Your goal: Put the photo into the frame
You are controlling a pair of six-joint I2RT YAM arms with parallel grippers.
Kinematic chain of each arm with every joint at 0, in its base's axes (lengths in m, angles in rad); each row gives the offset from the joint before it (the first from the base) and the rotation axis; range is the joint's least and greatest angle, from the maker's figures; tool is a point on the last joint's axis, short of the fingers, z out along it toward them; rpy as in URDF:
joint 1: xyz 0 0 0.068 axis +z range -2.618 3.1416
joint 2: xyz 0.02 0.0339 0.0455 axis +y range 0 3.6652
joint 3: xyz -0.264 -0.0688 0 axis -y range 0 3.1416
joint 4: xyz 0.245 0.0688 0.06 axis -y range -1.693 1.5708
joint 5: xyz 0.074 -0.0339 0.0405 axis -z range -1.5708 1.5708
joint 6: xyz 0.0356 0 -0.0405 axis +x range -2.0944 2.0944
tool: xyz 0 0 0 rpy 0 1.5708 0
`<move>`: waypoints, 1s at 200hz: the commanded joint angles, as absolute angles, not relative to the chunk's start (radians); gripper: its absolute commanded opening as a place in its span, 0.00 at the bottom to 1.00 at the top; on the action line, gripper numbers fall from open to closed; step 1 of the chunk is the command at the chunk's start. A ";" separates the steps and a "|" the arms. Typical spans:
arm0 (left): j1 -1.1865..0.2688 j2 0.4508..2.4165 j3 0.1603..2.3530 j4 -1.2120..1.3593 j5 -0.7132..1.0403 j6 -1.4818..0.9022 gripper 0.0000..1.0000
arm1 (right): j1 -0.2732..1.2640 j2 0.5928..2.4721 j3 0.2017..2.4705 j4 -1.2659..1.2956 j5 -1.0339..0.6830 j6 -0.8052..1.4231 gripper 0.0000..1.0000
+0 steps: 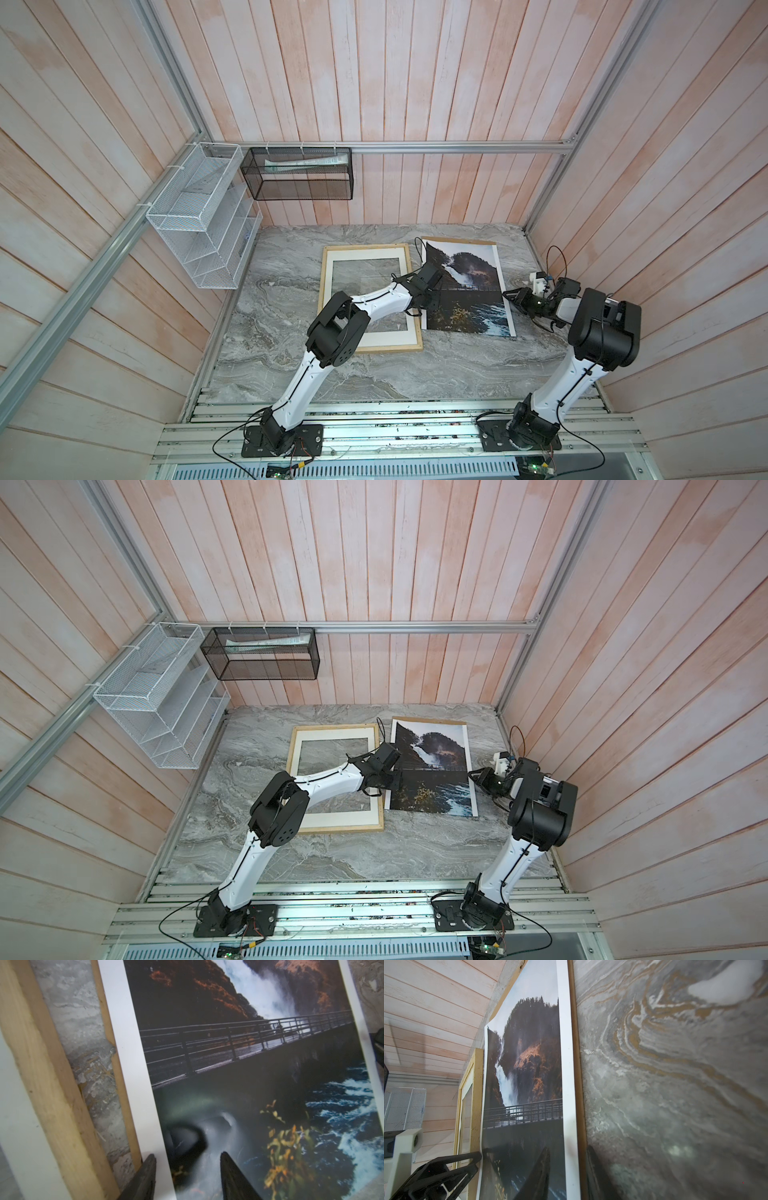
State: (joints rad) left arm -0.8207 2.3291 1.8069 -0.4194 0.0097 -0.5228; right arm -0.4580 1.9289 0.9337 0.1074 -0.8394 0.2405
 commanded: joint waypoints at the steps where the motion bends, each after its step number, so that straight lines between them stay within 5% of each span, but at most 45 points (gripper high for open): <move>1: -0.822 2.367 1.812 -0.446 0.025 -0.512 0.51 | -0.447 1.876 0.908 0.097 -0.935 0.260 0.31; 161: -0.823 2.342 1.769 -0.420 0.046 -0.508 0.50 | -0.432 1.902 0.911 0.150 -1.004 0.265 0.30; 200: -0.822 2.341 1.766 -0.417 0.051 -0.508 0.50 | -0.417 1.889 0.952 0.093 -1.030 0.217 0.38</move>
State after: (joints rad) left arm -0.8188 2.3280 1.7985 -0.4030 0.0185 -0.5182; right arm -0.4408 1.8874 0.9161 0.1322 -0.9798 0.2565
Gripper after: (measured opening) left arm 0.503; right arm 0.363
